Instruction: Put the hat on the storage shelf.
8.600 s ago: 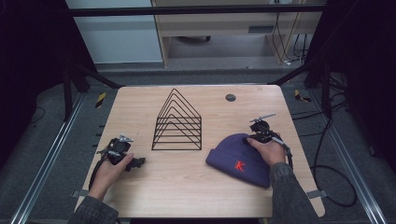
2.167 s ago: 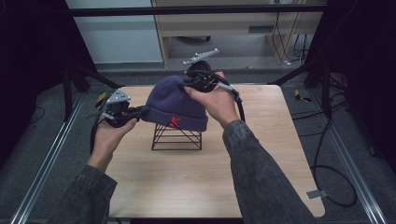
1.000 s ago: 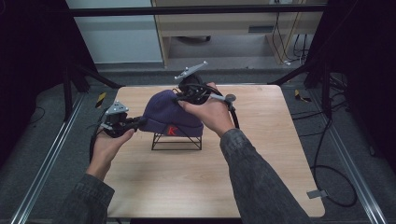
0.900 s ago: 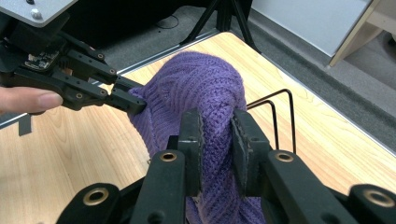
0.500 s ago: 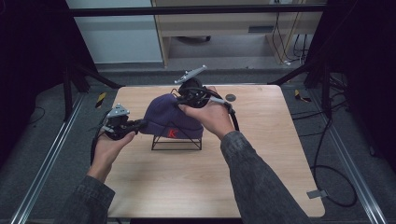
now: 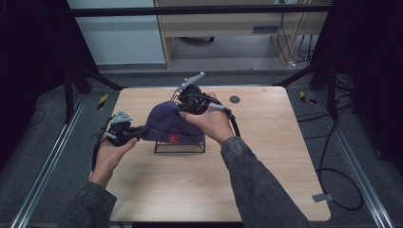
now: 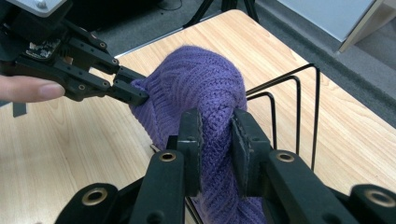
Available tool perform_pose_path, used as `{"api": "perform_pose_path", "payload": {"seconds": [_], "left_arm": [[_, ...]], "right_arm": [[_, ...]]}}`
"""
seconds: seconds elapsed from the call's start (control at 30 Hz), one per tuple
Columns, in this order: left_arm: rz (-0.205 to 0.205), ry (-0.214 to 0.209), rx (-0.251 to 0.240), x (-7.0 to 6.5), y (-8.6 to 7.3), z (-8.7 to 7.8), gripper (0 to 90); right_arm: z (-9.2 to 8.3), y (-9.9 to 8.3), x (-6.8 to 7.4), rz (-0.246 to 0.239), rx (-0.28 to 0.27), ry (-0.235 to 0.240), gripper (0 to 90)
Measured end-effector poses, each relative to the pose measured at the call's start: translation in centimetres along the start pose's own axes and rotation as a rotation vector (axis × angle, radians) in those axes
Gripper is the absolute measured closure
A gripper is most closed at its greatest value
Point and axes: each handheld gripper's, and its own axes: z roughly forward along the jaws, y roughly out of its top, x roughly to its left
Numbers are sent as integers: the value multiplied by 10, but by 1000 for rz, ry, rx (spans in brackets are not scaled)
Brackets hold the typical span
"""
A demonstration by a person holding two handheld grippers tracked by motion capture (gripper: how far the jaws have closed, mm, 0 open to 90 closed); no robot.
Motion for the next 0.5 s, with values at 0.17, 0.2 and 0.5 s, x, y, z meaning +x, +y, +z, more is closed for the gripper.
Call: {"api": "perform_pose_path", "payload": {"seconds": [0.17, 0.2, 0.5], "left_arm": [[-1, 2, 5, 0, -7, 3, 775], [8, 8, 5, -1, -8, 4, 774], [7, 4, 15, -2, -14, 8, 772]], "right_arm": [[6, -1, 3, -6, 16, 2, 750], [7, -1, 4, -5, 18, 2, 750], [14, -2, 5, -4, 38, -1, 726]]}}
